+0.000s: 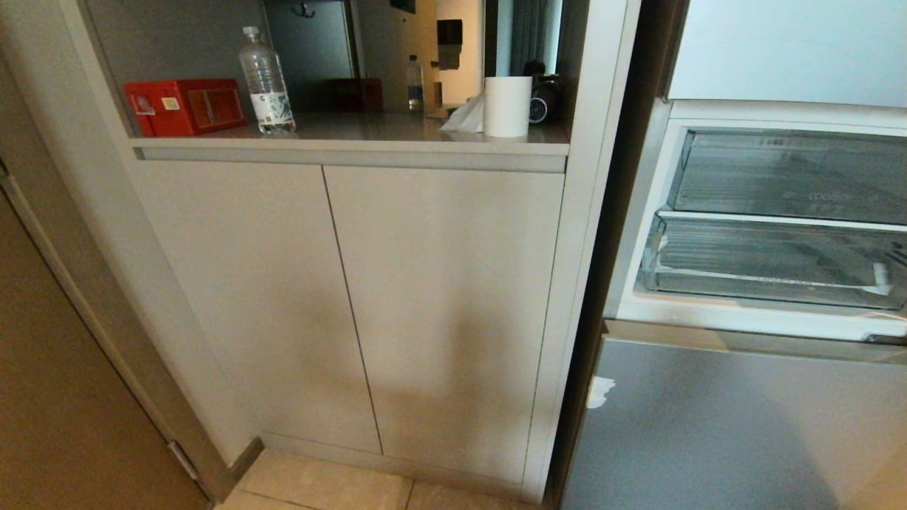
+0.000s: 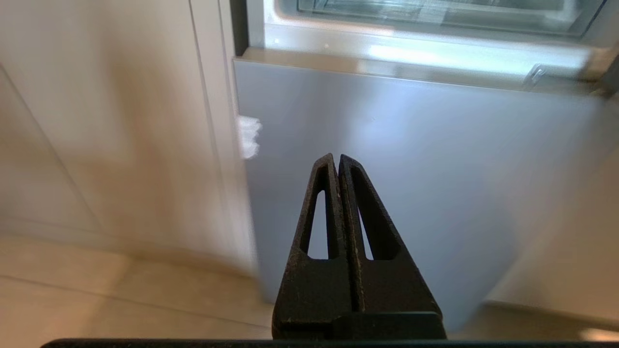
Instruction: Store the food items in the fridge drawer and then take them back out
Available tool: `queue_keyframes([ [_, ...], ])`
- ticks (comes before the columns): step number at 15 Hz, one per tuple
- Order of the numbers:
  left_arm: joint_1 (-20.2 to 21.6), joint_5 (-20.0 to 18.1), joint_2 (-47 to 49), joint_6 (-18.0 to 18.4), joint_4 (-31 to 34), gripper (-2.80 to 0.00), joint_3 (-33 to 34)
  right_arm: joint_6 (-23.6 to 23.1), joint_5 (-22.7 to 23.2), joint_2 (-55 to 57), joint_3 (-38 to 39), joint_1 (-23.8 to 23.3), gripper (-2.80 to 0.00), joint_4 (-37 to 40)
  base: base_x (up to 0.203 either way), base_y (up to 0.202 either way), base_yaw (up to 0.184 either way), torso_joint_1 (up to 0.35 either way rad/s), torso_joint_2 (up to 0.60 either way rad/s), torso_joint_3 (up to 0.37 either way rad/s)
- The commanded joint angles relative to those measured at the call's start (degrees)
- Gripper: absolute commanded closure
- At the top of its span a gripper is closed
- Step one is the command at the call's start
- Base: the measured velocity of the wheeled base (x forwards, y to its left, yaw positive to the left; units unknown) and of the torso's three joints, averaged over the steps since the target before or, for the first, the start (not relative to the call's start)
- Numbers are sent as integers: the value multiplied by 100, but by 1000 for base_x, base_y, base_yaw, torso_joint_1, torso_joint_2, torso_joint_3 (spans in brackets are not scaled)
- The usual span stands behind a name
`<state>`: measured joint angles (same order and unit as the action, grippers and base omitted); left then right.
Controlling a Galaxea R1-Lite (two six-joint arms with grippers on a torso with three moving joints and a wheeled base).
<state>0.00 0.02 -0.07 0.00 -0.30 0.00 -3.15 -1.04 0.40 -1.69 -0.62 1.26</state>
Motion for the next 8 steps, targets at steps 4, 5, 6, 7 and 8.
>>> queue_keyframes([
  [4, 6, -2, -1, 0, -5, 0, 9, -67, 265, 2561, -1179, 1, 0, 121, 0, 0, 0, 0, 0, 0],
  [5, 0, 6, -1, 0, -5, 0, 9, 8, 358, 3284, -1442, 1, 0, -16, 0, 0, 0, 0, 0, 0],
  [6, 5, 2, -1, 0, -5, 0, 9, 88, 451, 4040, -1731, 1, 0, -199, 0, 0, 0, 0, 0, 0],
  [7, 0, -2, -1, 0, -5, 0, 9, 158, 536, 4707, -1997, 1, 0, -385, 0, 0, 0, 0, 0, 0],
  [8, 8, -1, -1, 0, -5, 0, 9, 234, 617, 5383, -2283, 3, 0, -588, 0, 0, 0, 0, 0, 0],
])
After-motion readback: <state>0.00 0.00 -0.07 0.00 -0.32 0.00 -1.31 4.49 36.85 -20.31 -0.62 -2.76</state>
